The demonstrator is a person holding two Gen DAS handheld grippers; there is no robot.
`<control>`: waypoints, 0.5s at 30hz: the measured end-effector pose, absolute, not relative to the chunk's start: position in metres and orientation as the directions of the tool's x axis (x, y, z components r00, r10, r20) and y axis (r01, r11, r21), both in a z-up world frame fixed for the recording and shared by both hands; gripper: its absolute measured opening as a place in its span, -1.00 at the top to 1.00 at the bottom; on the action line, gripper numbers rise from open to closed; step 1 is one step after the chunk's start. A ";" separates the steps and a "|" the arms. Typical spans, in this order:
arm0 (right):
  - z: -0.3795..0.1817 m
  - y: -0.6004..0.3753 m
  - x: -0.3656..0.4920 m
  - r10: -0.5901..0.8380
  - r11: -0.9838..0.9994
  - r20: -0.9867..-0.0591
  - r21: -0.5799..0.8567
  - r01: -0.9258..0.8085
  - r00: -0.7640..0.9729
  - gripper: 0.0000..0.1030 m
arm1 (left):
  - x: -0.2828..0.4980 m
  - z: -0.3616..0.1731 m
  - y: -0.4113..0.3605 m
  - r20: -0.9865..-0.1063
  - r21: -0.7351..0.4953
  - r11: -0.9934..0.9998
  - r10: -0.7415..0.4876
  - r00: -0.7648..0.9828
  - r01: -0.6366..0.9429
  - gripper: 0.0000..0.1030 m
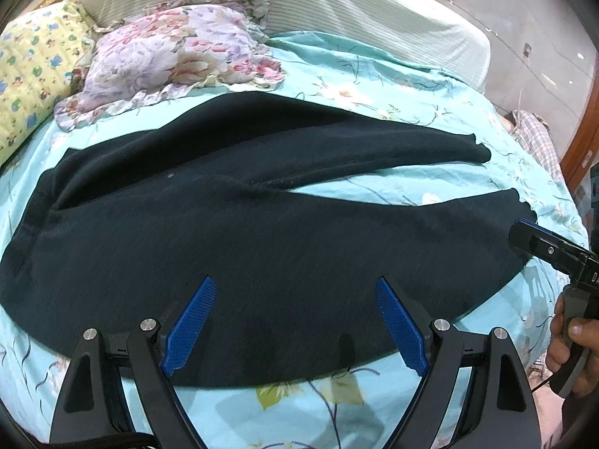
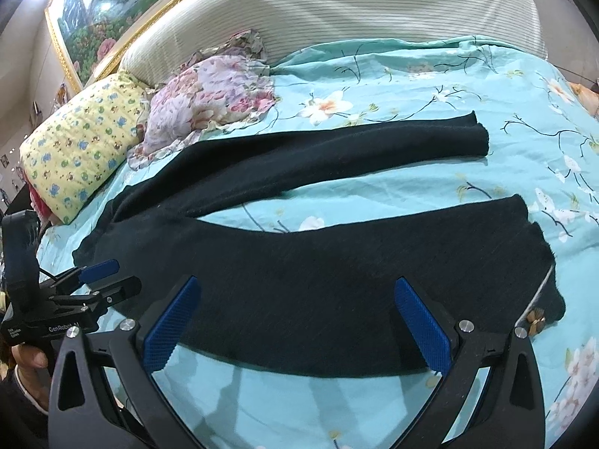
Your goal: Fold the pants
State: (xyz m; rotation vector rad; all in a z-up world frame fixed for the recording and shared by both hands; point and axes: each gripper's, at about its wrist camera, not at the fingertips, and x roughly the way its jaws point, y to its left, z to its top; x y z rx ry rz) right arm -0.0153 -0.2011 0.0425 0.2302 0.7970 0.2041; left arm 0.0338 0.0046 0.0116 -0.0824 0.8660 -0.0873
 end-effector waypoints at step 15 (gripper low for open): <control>0.058 -0.242 0.033 0.248 0.957 -0.701 0.285 -0.057 0.668 -1.00 | 0.104 0.037 0.001 -0.742 -0.092 0.988 -0.152 0.653 0.126 -0.71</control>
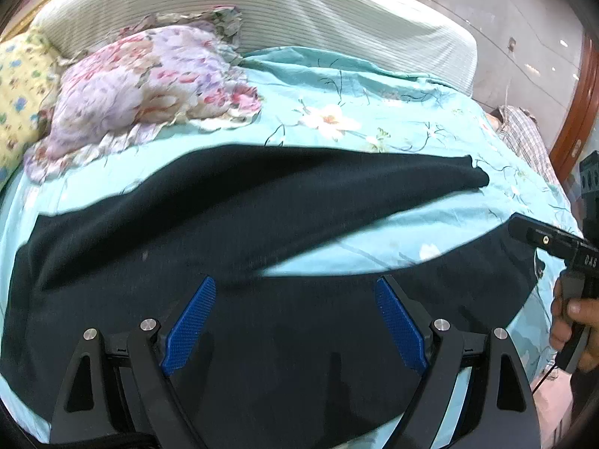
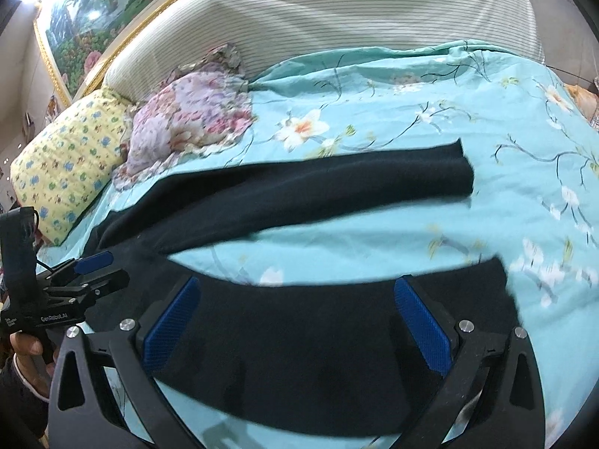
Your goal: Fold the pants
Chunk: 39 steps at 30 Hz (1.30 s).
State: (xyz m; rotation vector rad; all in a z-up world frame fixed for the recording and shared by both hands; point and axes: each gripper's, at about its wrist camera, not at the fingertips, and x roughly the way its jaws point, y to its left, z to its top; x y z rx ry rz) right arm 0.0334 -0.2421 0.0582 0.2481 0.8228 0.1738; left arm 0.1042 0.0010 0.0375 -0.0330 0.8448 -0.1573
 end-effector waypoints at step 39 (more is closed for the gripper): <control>0.034 -0.365 0.189 0.217 0.960 -0.814 0.277 0.031 0.538 0.29 | 0.330 -0.014 -0.072 -0.909 -0.060 0.889 -0.237 0.342 0.455 -0.11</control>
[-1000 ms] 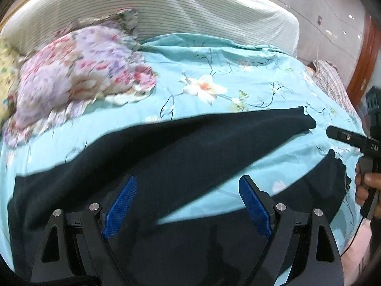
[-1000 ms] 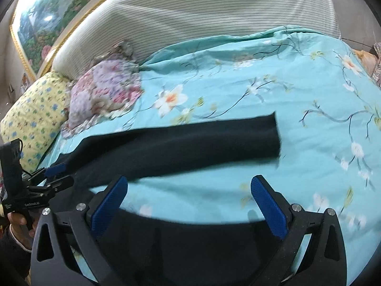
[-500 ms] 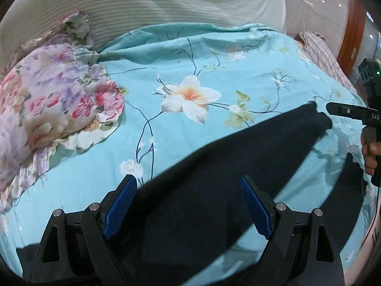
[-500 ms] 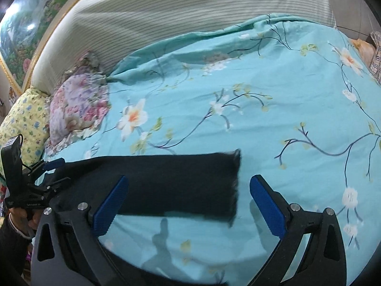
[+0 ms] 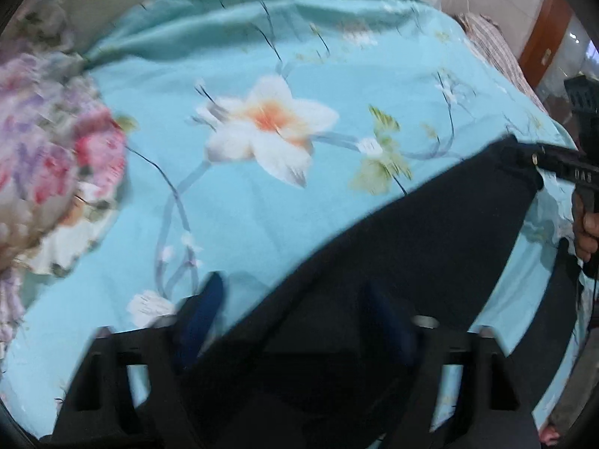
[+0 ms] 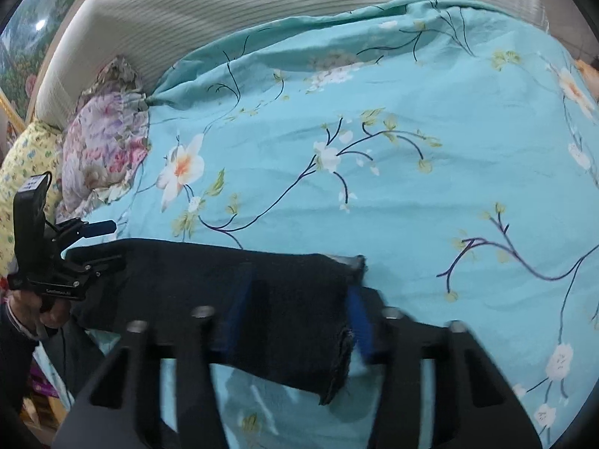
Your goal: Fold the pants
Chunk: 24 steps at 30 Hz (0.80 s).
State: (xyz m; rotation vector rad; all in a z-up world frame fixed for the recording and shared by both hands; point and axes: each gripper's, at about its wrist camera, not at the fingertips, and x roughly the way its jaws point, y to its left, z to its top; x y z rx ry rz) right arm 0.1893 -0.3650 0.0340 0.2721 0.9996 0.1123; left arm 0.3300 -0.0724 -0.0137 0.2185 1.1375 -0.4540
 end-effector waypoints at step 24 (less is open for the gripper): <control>0.081 -0.365 0.085 0.282 0.947 -0.686 0.312 -0.079 0.671 0.94 | 0.150 0.037 -0.055 -0.814 -0.157 0.860 -0.391 0.429 0.486 0.88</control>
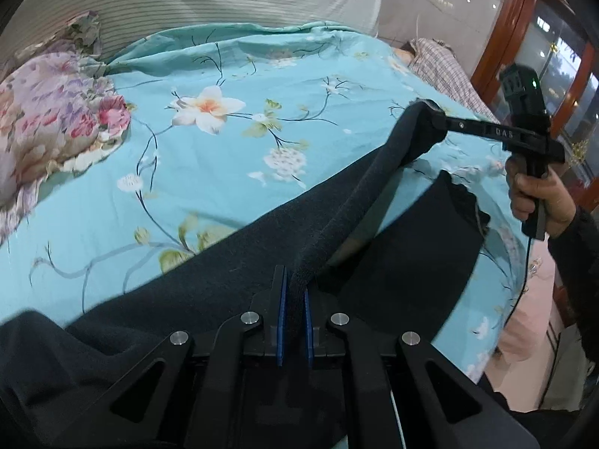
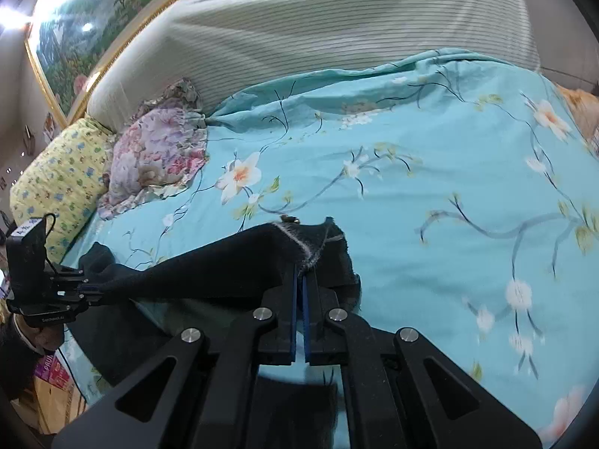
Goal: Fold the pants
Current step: 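Close the right gripper on the leg cuff while the left gripper closes on the waistband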
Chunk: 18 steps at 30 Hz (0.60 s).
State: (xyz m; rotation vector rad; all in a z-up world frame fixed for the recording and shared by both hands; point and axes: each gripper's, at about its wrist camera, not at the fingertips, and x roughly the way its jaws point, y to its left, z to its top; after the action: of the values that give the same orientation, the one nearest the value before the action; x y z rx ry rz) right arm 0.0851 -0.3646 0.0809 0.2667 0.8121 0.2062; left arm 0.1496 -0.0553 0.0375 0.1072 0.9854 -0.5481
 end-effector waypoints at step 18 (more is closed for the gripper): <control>0.058 -0.363 -0.023 0.306 0.926 -0.632 0.370 -0.070 0.712 0.94 | 0.074 0.020 -0.055 -0.784 -0.201 0.847 -0.440 0.437 0.492 0.88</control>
State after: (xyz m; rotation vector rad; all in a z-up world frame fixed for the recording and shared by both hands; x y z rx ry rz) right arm -0.0225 -0.3631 0.0580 0.3339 0.7529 0.2128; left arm 0.0738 -0.0548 0.0200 0.0601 0.9566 -0.5795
